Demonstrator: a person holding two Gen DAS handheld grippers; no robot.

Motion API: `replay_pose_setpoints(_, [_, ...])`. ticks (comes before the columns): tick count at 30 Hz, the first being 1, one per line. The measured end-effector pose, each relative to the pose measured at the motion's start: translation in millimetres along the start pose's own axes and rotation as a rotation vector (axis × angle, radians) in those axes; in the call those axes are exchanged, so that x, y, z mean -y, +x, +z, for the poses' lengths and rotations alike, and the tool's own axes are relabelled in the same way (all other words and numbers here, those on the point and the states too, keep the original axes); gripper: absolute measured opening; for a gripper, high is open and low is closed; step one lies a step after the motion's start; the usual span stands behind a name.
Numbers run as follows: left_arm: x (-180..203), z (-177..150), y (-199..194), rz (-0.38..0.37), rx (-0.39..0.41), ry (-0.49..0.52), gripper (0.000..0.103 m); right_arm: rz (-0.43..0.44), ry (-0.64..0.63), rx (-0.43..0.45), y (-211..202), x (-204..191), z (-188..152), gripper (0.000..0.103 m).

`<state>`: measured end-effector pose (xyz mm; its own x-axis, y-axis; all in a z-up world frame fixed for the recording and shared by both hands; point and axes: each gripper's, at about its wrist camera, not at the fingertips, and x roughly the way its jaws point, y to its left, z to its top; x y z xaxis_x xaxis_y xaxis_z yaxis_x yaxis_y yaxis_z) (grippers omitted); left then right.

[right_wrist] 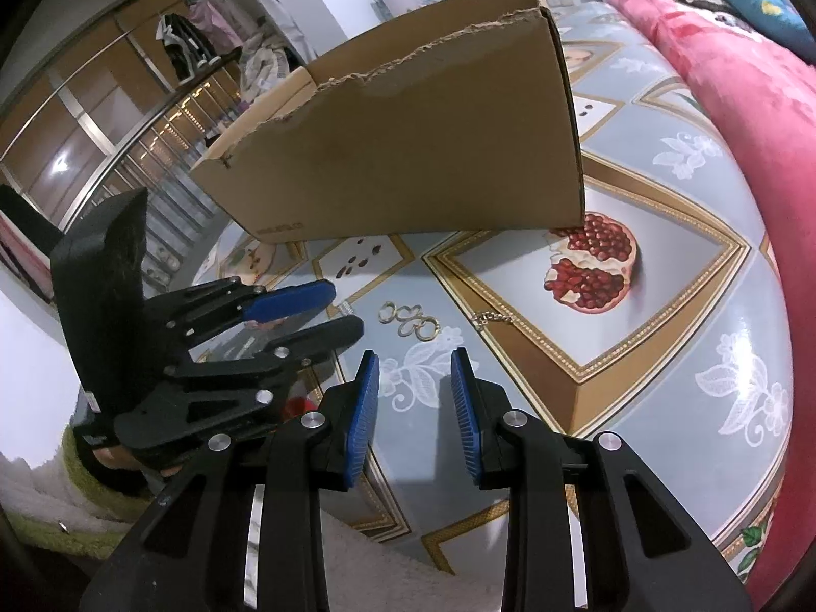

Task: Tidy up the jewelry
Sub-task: 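Close the left gripper on the small silver bar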

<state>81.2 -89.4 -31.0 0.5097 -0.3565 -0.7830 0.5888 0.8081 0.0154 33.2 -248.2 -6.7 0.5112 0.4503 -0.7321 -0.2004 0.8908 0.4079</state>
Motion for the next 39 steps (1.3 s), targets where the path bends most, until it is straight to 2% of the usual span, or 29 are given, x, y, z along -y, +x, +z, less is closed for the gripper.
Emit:
replay_pose_setpoints(5, [3,2,1,0.012,0.004,0.032,0.015,0.000,0.005,0.002,0,1,0,0.028])
replay_pose_setpoints(25, [0,-4,-4,0.001,0.014,0.012,0.014,-0.023,0.003,0.021,-7,2,-1,0.028])
replay_pose_setpoints(39, [-13,-3,-19,-0.011,0.059,-0.053,0.014,-0.183,-0.102,0.063,3,3,5,0.028])
